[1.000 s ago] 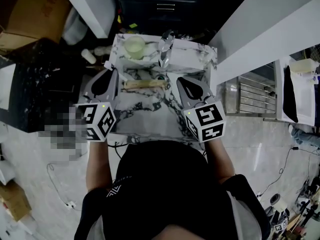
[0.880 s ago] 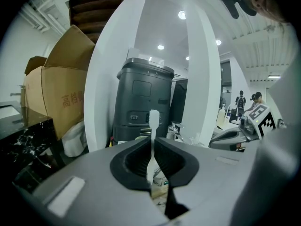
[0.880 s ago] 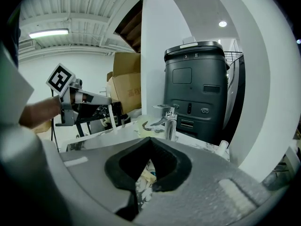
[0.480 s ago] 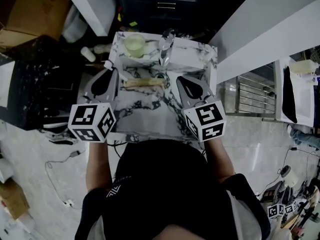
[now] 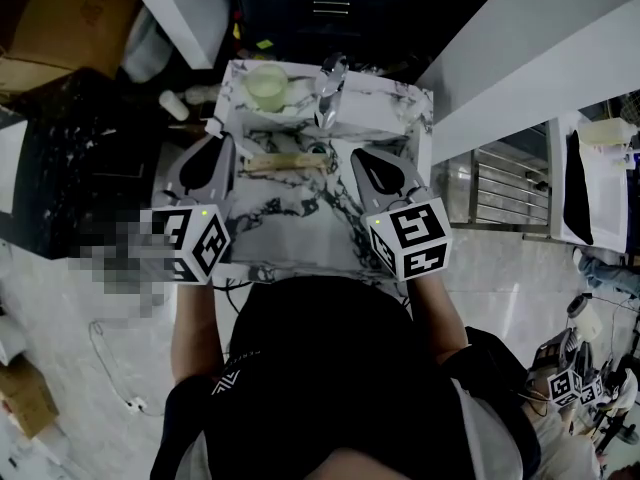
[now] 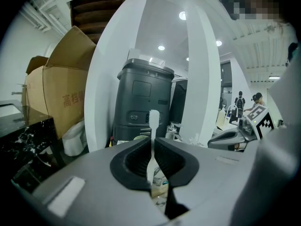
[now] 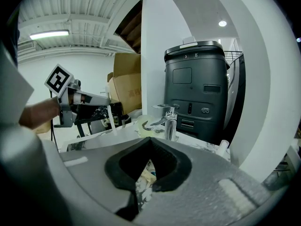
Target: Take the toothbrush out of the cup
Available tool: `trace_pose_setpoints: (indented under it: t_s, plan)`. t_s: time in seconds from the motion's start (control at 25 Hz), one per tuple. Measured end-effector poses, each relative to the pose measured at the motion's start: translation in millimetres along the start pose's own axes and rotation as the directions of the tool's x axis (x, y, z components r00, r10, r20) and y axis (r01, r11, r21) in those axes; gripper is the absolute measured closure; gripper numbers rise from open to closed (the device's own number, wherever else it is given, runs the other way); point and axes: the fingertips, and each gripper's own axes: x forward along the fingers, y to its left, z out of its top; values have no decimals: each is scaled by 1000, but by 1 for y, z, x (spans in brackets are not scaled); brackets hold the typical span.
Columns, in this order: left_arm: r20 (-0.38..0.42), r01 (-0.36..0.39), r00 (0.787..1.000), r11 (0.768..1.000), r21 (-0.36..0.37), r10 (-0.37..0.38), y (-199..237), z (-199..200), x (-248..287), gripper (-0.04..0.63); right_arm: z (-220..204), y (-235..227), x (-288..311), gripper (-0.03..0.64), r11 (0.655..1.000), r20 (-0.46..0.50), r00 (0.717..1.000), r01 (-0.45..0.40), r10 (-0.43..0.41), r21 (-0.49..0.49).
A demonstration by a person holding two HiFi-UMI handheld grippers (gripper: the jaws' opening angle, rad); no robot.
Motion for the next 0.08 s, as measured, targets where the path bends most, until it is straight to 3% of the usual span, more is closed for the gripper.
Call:
trace_pose_setpoints:
  t_s: [0.08]
  plan:
    - [1,1,1000,1000,0,-1,-1,0,0,555,-1,-1,-1,615,1000,1,1000,2,-2,1]
